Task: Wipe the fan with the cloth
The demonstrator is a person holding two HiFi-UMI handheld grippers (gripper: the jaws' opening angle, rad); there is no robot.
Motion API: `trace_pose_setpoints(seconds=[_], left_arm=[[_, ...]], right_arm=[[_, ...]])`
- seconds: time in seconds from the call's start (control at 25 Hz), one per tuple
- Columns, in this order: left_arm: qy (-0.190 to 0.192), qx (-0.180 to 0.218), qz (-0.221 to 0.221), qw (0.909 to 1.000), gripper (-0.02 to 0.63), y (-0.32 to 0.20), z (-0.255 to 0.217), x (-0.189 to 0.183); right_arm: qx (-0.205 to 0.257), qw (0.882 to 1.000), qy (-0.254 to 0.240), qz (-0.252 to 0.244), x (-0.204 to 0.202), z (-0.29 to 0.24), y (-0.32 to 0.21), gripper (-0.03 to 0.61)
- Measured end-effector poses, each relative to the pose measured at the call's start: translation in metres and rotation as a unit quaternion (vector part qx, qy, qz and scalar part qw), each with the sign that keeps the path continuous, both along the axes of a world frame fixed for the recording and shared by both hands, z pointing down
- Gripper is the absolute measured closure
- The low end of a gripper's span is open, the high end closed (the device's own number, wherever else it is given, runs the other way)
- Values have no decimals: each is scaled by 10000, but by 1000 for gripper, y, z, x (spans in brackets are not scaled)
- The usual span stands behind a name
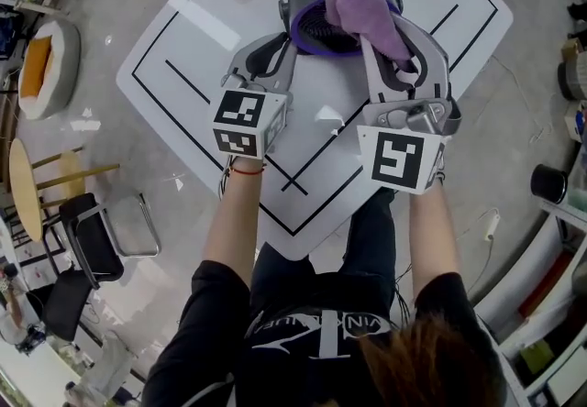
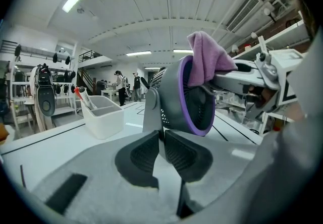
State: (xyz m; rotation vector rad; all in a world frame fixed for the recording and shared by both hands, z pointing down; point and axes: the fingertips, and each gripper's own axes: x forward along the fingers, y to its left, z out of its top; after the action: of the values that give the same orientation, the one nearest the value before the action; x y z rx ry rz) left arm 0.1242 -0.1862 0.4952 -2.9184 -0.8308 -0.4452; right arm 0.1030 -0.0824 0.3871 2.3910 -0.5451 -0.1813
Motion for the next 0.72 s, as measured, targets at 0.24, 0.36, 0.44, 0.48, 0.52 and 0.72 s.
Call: trace_pose_setpoints(seconds=[0.24,0.36,0.44,0.48,0.52,0.72], left_arm=[[-22,-74,-11,10000,565,-2,1,1],[-30,-83,-9,10000,566,-2,1,1],[-28,-95,-18,9999,566,-1,1,2],[-26,-111,-27,9999,566,-1,0,2],[-25,-129,-36,9999,566,-1,-1,2],[-46,-170,-51,9998,568,-1,-1,-1]], right_arm=[[-187,9983,-125,546,3,22,13,476],[-67,9971,-400,648,2,37,16,476],[-44,9963,-545,663,1,45,15,477],[-25,9959,-623,661,0,48,15,477],[6,9954,-706,653,-1,51,14,477],[237,9915,-1170,522,-9,68,7,479]])
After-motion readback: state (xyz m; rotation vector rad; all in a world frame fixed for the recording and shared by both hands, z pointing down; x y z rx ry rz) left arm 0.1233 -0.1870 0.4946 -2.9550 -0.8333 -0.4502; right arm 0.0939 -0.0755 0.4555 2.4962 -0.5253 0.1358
